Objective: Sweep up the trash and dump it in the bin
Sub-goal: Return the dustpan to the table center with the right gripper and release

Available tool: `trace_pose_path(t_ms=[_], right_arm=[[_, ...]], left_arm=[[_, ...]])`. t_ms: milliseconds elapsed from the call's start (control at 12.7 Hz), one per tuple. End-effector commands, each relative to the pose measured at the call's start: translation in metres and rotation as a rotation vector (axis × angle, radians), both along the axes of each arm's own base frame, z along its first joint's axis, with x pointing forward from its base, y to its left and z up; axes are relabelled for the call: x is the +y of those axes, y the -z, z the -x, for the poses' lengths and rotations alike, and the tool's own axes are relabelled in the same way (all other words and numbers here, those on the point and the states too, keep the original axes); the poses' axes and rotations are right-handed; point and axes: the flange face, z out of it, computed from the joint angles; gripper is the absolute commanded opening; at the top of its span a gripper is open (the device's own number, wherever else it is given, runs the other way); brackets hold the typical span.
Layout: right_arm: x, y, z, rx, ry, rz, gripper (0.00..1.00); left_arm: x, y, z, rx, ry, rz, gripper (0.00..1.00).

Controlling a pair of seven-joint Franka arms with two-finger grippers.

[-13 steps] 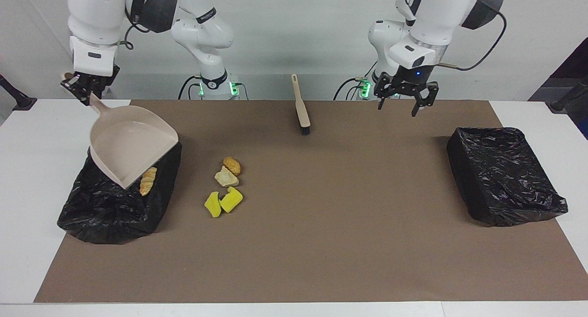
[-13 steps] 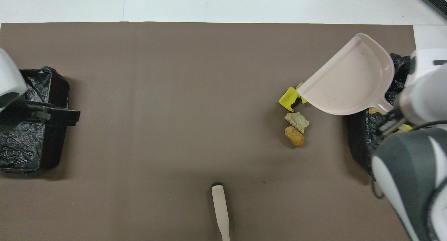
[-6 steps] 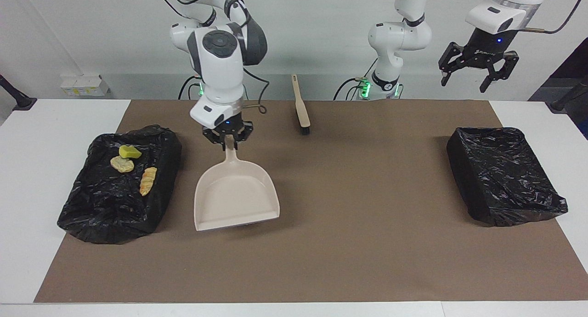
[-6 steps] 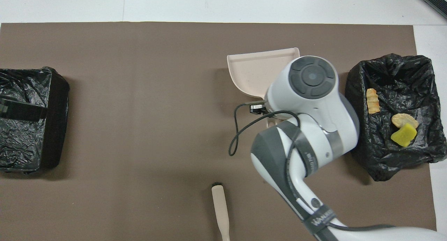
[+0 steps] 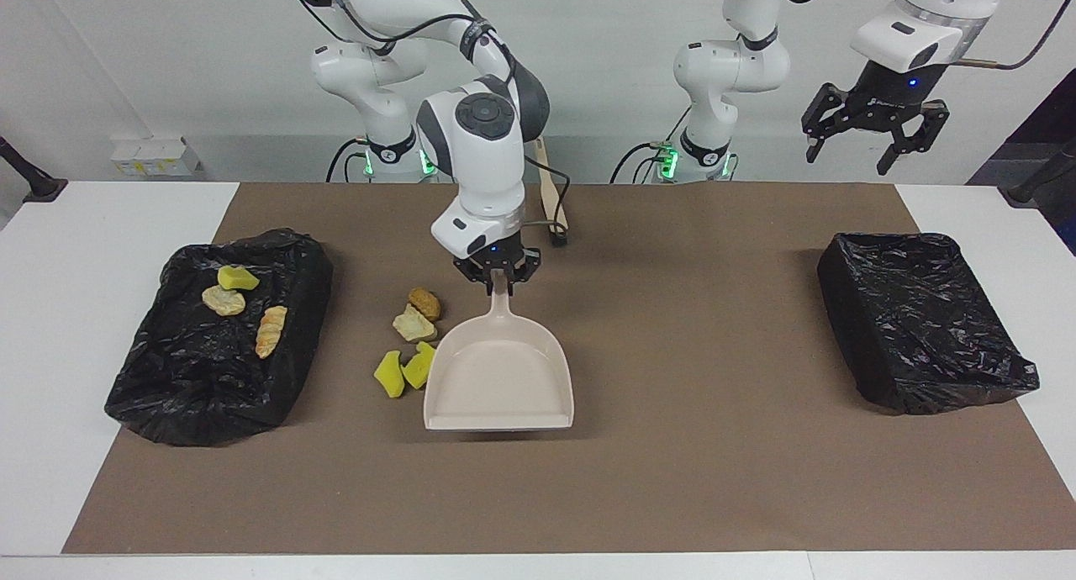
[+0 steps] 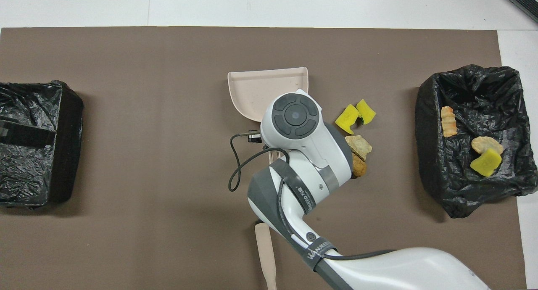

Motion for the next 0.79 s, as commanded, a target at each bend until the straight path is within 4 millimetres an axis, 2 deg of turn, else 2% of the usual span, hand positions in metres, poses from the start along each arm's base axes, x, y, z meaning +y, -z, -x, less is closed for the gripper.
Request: trace_pose_path(t_ms=[0,158,237,316,395,474,632,711], right_arm=[[0.015,0.009,0.006,0.009,0.008,-0.021,0.05],[0.018,0.028,0.014,0.036,-0.013,-0.002,0.13],[0.018,0.028,0.016,0.039,-0.018,-0.001,0.17],[0.016,0.029,0.015,0.040,-0.019,0.000,0.34],[0.012,0.031,0.014,0.044,-0.040,0.004,0.39],[0.009,0.035,0.015,0.051,-0.063,0.005,0.49],[0.011,0.030,0.013,0.043,-0.085,-0.005,1.00],[0.010,0.025,0.012,0.038,-0.097,-0.012,1.00]], left_arm=[[0.004,-0.005,0.002,0.001,-0.004,-0.021,1.00],[0.002,-0.005,0.002,0.002,0.001,-0.020,1.00],[0.002,-0.005,0.002,0.002,0.001,-0.020,1.00],[0.002,-0.005,0.002,0.002,0.001,-0.020,1.00],[0.003,-0.005,0.002,0.002,-0.002,-0.020,1.00],[0.003,-0.006,0.003,0.001,-0.001,-0.020,1.00],[0.002,-0.006,0.004,0.004,0.001,-0.020,1.00],[0.002,-0.006,0.004,0.002,0.001,-0.020,1.00]])
